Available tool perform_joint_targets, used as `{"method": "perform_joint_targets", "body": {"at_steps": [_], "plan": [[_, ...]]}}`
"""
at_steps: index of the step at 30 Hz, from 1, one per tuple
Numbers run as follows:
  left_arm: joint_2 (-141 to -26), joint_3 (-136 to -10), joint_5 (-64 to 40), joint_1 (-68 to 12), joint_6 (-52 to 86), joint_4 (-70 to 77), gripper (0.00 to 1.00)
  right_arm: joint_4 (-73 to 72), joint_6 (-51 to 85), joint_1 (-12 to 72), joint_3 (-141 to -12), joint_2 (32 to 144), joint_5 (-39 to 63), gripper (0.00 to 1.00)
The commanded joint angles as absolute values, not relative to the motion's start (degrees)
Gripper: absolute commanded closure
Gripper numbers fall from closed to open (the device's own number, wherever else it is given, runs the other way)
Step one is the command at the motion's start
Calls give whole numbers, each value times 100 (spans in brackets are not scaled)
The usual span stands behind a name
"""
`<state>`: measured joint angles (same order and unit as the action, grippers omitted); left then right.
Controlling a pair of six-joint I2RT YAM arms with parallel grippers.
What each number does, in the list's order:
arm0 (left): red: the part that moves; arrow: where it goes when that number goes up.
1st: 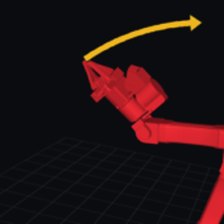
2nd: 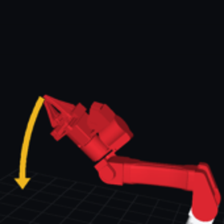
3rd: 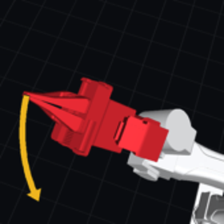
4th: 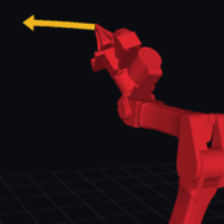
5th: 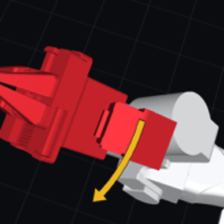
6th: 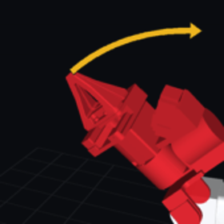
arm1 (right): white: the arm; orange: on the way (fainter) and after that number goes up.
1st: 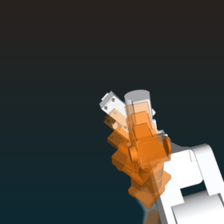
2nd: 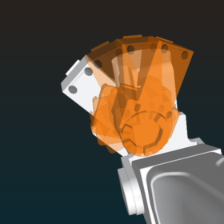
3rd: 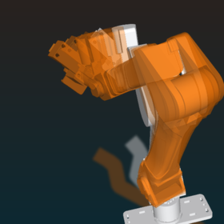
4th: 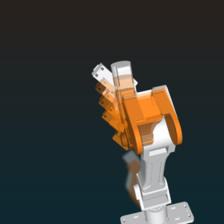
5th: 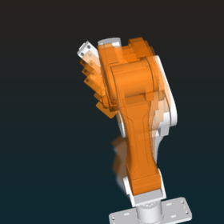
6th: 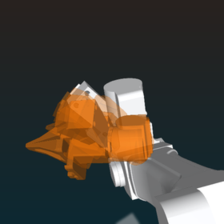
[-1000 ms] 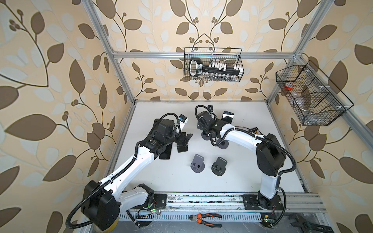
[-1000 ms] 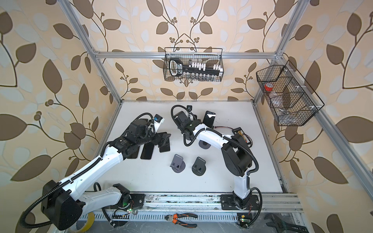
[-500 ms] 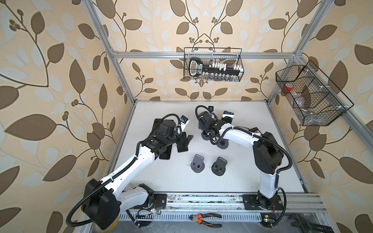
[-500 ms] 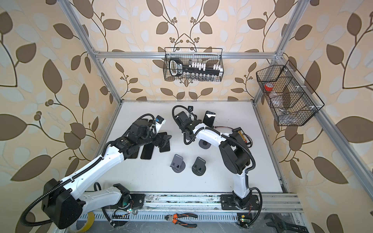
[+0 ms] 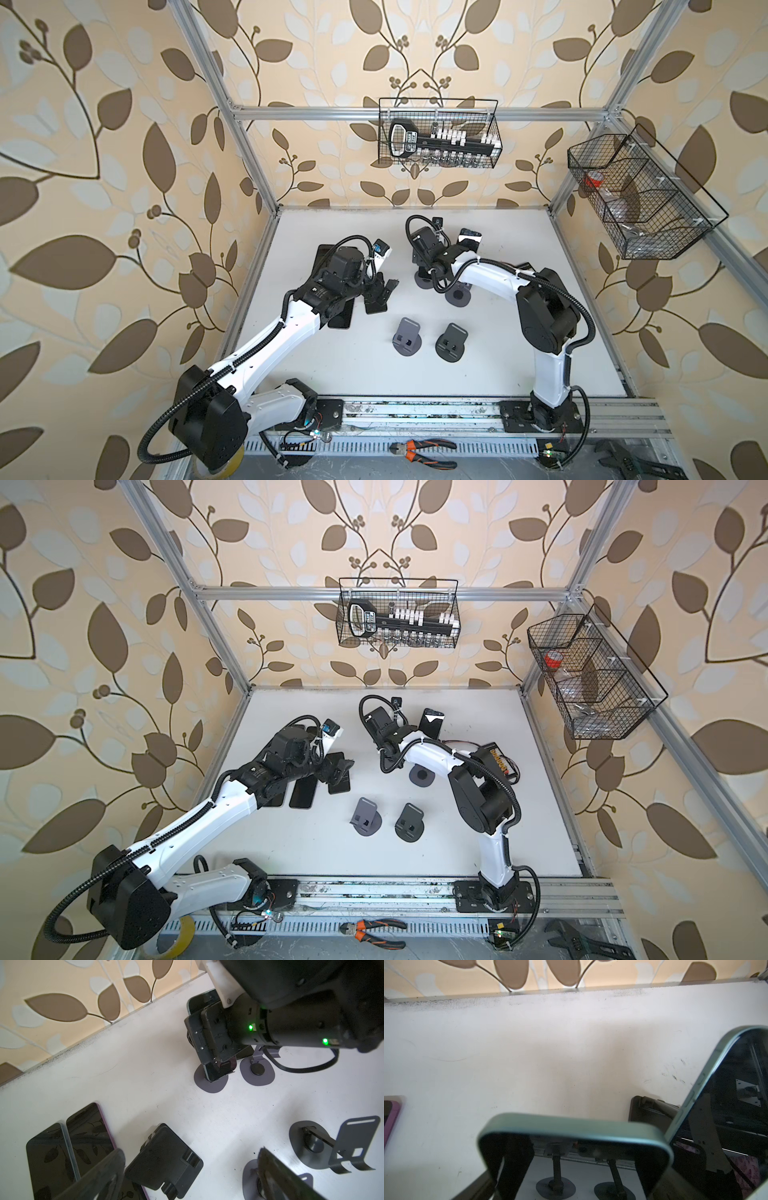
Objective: Remove the phone from the phone stand
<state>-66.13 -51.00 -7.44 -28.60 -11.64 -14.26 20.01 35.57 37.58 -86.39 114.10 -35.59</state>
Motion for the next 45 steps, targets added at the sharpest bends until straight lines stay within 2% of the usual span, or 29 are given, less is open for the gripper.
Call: {"method": "perform_joint_targets", "body": {"at_steps": [1,15,45], "plan": [[-6609,-5260,-765,-2931,-1258,-1431,1,1940,3595,3728,-8842,11566,-3463,10],[-6609,-5256,-707,-2988,-1301,-1441,1,1900,3604,3709,-8808,11542,-3304,15],[-6521,-5247,-616,-3076,-1318,-1450,1,1608,3433,3710,-8434,11147,-3053,32]]}}
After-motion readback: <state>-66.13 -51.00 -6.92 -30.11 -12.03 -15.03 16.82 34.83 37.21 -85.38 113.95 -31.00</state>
